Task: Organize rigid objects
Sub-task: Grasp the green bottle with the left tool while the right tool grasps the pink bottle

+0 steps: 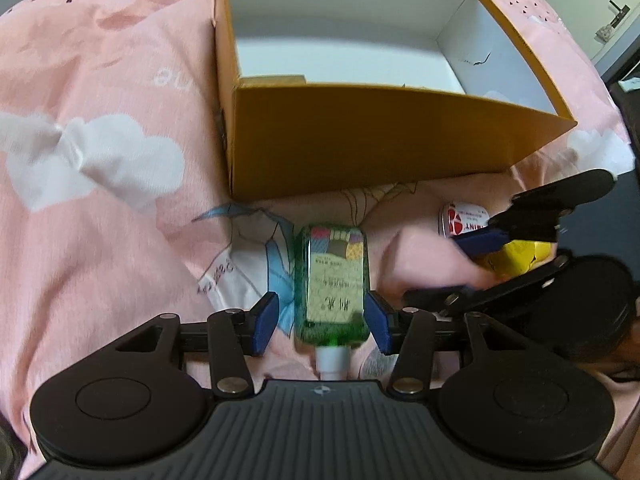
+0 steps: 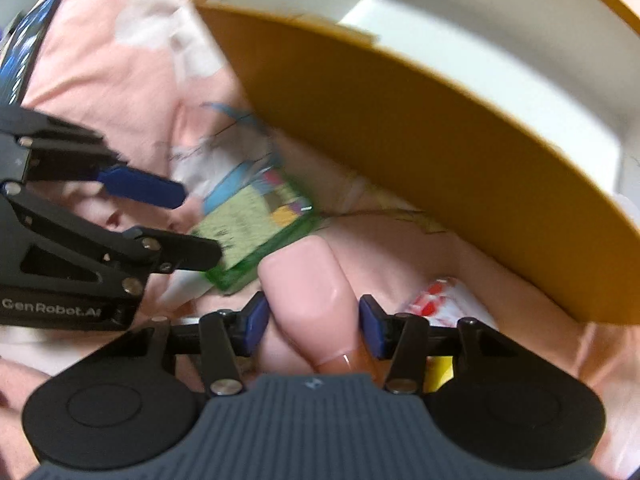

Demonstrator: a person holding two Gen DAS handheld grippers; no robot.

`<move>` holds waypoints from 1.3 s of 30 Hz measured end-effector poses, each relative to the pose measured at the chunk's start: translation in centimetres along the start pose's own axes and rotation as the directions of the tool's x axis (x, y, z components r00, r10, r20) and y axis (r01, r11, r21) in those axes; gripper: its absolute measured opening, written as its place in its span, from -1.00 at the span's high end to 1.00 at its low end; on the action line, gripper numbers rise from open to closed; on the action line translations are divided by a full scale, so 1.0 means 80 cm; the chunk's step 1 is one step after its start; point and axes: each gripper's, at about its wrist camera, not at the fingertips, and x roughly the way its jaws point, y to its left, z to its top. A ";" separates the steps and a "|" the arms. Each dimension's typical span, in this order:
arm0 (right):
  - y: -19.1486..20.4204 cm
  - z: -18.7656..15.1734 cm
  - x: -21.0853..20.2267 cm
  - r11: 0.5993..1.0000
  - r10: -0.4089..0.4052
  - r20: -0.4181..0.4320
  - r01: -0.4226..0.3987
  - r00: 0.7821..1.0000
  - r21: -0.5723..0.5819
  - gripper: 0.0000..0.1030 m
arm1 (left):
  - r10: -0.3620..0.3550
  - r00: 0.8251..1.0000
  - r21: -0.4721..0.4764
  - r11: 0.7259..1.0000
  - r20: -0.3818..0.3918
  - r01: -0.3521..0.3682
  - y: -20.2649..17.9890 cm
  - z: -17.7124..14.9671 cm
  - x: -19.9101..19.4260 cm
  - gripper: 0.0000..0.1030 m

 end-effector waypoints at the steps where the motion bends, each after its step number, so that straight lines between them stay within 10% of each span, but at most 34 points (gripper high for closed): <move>1: -0.008 -0.001 -0.004 0.999 -0.014 0.009 0.014 1.000 0.032 0.05 | 0.003 1.000 0.007 1.000 0.002 -0.003 -0.002 0.004 0.003 -0.23; 20: -0.055 -0.008 -0.004 0.974 0.025 0.053 -0.037 0.998 0.225 0.04 | 0.104 0.991 0.070 0.993 -0.079 -0.099 -0.031 0.038 0.085 -0.43; 39: -0.051 -0.009 -0.013 0.977 0.014 0.112 -0.037 0.994 0.209 0.12 | 0.039 0.999 -0.033 0.999 0.006 -0.039 -0.013 0.021 0.058 0.00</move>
